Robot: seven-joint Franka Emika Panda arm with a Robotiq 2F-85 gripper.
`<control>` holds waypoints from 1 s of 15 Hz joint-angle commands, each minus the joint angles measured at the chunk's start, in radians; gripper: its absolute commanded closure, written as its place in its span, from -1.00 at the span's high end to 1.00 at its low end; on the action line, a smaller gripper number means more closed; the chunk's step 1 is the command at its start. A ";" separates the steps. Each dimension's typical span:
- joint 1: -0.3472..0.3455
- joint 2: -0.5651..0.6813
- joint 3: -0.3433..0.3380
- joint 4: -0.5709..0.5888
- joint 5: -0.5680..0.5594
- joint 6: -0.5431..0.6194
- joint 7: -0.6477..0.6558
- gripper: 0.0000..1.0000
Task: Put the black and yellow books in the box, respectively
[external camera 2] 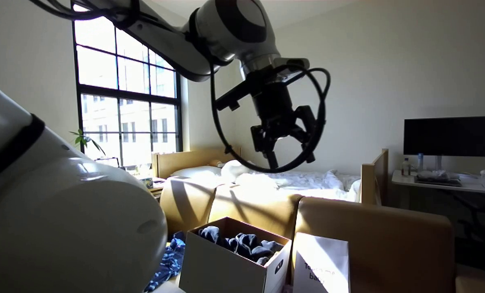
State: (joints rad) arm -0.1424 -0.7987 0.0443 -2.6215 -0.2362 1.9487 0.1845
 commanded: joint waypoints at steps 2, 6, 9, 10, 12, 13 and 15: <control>-0.009 0.256 -0.214 0.163 0.010 0.171 -0.238 1.00; 0.058 0.489 -0.319 0.302 0.033 0.123 -0.393 1.00; 0.084 0.680 -0.295 0.386 -0.026 0.143 -0.346 1.00; 0.055 0.746 -0.244 0.414 -0.042 0.148 -0.329 1.00; 0.065 0.838 -0.202 0.435 -0.097 0.147 -0.266 1.00; 0.073 0.886 -0.183 0.446 -0.120 0.130 -0.223 1.00; 0.062 0.850 -0.177 0.415 -0.088 0.144 -0.245 1.00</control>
State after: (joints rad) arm -0.0657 0.0537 -0.1468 -2.2075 -0.3244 2.0947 -0.0583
